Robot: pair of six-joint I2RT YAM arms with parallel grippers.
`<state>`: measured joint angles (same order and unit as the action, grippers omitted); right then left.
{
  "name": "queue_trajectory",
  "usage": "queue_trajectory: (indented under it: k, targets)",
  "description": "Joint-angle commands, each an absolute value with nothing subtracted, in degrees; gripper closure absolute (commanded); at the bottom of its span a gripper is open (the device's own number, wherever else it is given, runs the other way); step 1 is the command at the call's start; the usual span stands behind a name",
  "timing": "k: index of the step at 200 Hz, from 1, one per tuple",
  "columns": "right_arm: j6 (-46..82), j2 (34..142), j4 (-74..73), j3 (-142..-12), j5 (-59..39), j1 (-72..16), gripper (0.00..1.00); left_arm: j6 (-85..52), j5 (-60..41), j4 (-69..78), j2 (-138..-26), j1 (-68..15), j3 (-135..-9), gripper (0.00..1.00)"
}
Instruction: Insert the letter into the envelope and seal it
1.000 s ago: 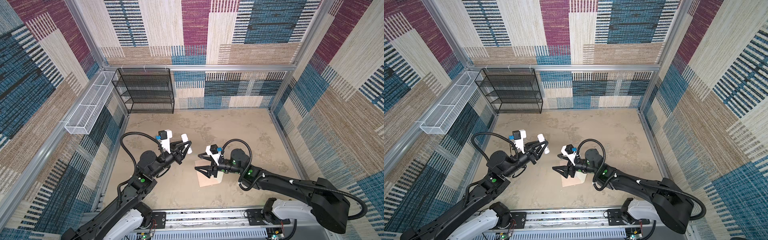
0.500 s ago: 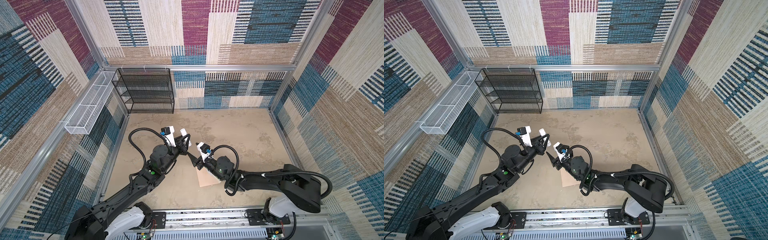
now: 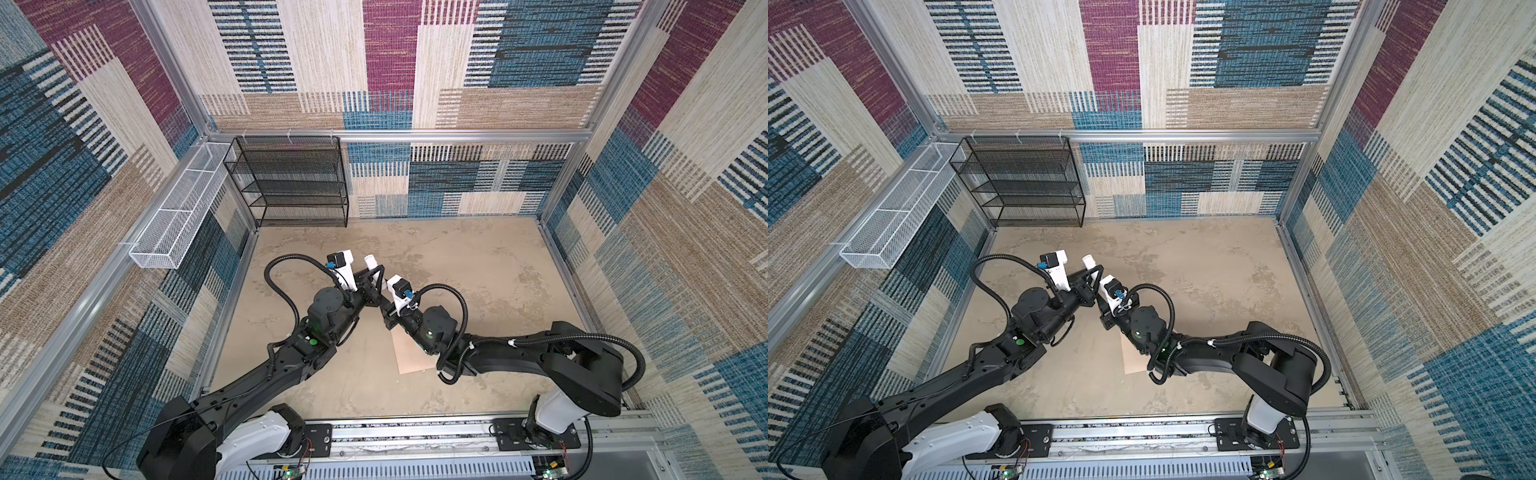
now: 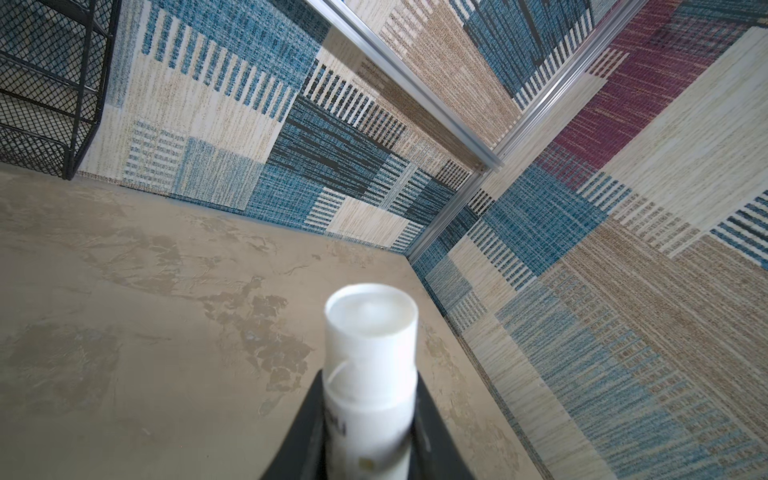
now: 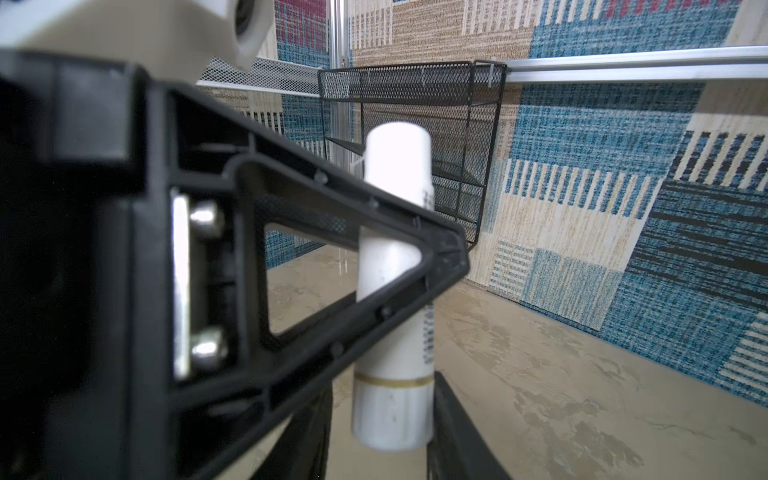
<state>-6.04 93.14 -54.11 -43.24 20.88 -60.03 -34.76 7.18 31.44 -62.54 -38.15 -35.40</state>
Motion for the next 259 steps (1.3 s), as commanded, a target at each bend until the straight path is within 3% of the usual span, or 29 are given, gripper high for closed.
queue_trajectory:
  k: [1, 77, 145, 201, 259]
  targets:
    - [-6.07, 93.38, -55.33, -43.68, 21.95, -60.12, 0.65, -35.36, 7.9, 34.51, -62.58, -38.28, -35.45, 1.0]
    - [-6.33, 92.85, -55.3, -43.98, 21.76, -60.12, 0.75, -35.42, 7.28, 34.49, -63.45, -38.54, -34.57, 1.0]
    - [-3.56, 89.0, -53.39, -43.04, 17.85, -60.05, 0.75, -33.9, 3.59, 33.75, -63.35, -38.52, -34.31, 1.0]
    - [3.15, 81.25, -47.81, -41.29, 3.92, -58.97, 0.77, -31.24, -9.45, 33.4, -62.02, -37.83, -35.11, 1.0]
    - [12.61, 71.67, -47.1, -36.57, -20.09, -54.16, 0.78, -35.94, -28.39, 41.29, -60.32, -35.97, -32.76, 1.0]
